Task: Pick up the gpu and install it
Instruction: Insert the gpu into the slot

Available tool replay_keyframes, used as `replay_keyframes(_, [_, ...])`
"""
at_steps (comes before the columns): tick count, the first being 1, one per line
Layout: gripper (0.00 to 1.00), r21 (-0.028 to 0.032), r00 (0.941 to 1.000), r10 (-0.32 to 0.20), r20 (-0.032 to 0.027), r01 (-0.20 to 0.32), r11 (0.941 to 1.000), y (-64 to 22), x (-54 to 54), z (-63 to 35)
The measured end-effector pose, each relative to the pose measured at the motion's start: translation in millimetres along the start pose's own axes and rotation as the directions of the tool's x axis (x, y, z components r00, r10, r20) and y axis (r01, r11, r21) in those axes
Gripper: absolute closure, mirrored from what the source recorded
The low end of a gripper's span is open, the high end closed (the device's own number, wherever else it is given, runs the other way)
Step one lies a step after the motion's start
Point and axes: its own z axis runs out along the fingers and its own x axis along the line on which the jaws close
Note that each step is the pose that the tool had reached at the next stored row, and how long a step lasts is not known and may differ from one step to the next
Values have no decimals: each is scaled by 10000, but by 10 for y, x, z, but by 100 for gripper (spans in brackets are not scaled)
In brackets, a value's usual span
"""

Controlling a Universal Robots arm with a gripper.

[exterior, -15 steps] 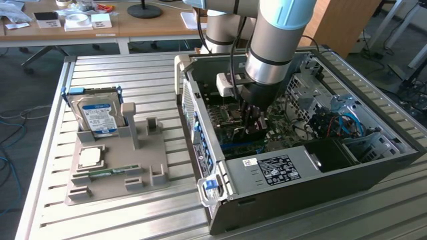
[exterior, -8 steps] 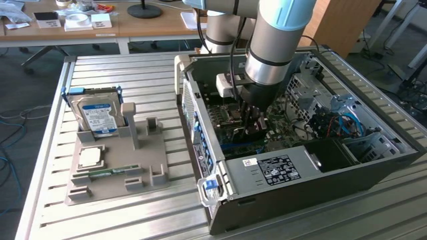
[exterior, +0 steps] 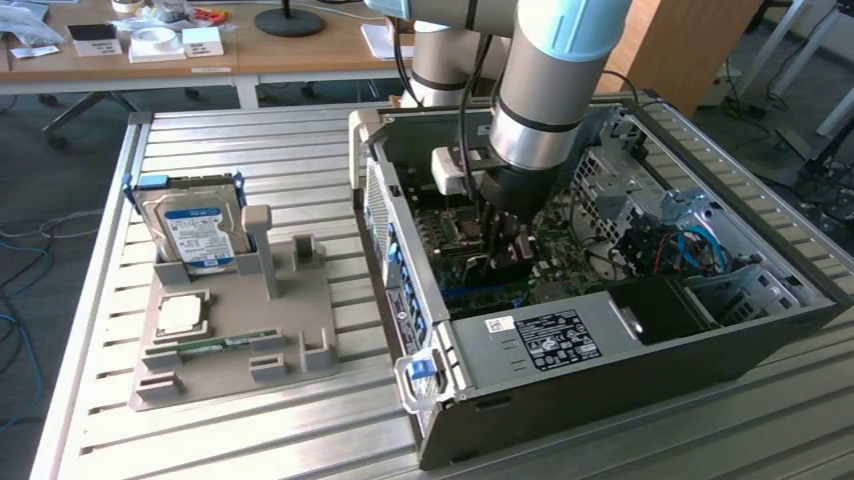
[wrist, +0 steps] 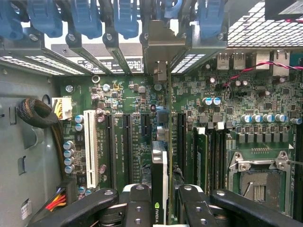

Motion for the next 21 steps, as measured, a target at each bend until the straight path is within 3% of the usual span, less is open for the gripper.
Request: replay_keyframes(21, [73, -1, 10000, 1, -1, -1, 10000, 2, 1, 26])
